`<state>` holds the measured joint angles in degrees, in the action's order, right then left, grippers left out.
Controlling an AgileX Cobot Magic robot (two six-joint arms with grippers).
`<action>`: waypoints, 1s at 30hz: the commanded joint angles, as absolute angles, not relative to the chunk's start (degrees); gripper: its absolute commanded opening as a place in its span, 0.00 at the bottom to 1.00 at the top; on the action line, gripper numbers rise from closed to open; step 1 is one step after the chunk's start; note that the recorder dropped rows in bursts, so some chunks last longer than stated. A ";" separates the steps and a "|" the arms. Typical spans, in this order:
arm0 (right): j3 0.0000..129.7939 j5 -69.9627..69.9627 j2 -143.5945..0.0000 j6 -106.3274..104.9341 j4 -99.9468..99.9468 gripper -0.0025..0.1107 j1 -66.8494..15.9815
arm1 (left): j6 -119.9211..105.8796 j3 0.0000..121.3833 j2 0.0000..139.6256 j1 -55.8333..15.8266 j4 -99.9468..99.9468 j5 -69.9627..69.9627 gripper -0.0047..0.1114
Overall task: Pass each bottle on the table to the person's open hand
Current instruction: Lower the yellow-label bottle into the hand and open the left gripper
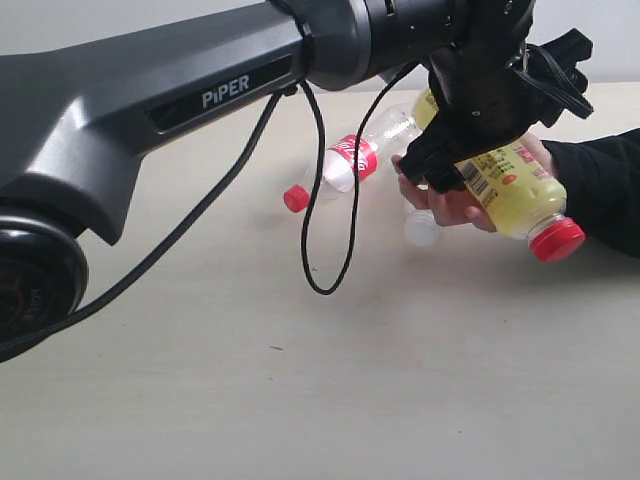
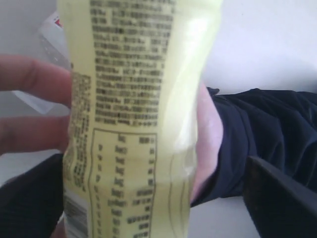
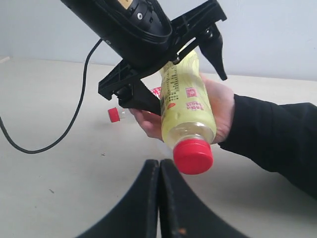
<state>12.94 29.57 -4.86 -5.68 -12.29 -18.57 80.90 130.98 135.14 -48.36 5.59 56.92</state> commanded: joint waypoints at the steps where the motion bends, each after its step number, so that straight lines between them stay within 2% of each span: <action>1: 12.83 29.33 -4.65 -5.78 -12.27 0.02 -18.65 | 81.07 131.30 134.48 -47.92 5.50 61.66 0.81; 15: 12.83 29.33 -4.65 -5.78 -12.27 0.02 -18.65 | 80.95 131.30 130.36 -47.78 5.82 61.32 0.81; 23: 12.83 29.33 -4.65 -5.78 -12.27 0.02 -18.65 | 80.95 131.30 125.50 -47.33 10.60 69.96 0.81; 30: 12.83 29.33 -4.65 -5.78 -12.27 0.02 -18.65 | 77.81 131.17 125.39 -47.33 8.95 69.96 0.79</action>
